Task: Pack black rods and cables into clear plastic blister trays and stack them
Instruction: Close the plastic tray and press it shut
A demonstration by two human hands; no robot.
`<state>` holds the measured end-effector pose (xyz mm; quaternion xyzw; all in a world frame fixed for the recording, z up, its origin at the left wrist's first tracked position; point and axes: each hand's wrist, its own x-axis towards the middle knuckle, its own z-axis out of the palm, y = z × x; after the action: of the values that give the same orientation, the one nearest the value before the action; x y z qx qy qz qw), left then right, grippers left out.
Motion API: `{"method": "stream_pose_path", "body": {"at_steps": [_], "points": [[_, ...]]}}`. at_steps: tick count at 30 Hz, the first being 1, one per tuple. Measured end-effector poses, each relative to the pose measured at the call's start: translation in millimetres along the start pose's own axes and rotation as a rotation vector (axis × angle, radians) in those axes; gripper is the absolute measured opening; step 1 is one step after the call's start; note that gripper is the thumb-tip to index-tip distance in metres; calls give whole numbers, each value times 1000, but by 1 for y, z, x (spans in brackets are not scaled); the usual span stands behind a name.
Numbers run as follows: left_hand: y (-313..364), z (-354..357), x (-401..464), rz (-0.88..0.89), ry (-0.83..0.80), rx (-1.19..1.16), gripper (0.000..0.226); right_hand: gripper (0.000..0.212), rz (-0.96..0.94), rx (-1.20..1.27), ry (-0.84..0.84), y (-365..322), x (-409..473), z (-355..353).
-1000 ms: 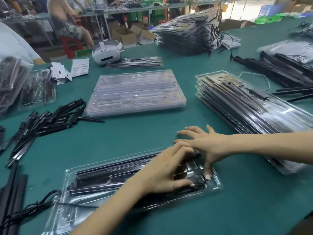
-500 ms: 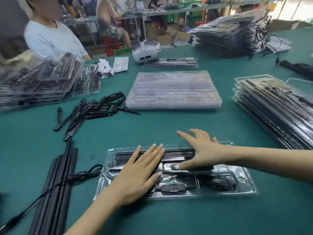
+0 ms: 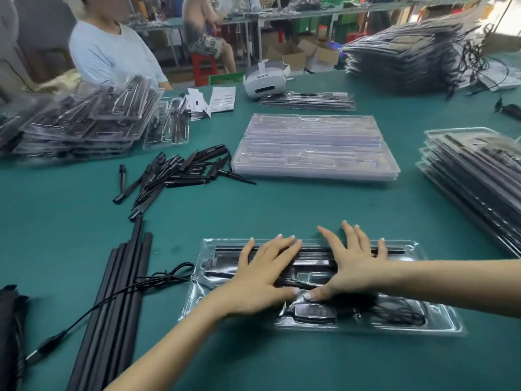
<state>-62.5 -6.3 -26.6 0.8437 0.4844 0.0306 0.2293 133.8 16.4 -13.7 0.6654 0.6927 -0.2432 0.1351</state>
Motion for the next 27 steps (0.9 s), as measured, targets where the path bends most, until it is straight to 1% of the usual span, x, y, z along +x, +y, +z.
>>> {"method": "stream_pose_path", "body": {"at_steps": [2,5,9,14,18,22,25,27], "points": [[4,-5,10,-29,37,-42,85,134,17,-18,-10,-2,-2,-1],[11,-10,25,-54,63,7,93,129,21,-28,-39,-3,-1,-4],[9,-14,32,-74,39,-24,92,126,13,-28,-32,0,1,-2],[16,-12,39,-139,52,-59,92,124,1,-85,-30,-3,4,-2],[21,-15,43,-113,-42,43,101,121,-11,-104,-19,-7,4,0],[24,-20,50,-81,-115,192,108,123,4,-129,-54,-7,6,0],[26,-17,53,-73,-133,232,111,123,8,-147,-60,-10,9,2],[23,-14,55,-65,-115,251,110,123,2,-149,-50,-12,13,3]]}}
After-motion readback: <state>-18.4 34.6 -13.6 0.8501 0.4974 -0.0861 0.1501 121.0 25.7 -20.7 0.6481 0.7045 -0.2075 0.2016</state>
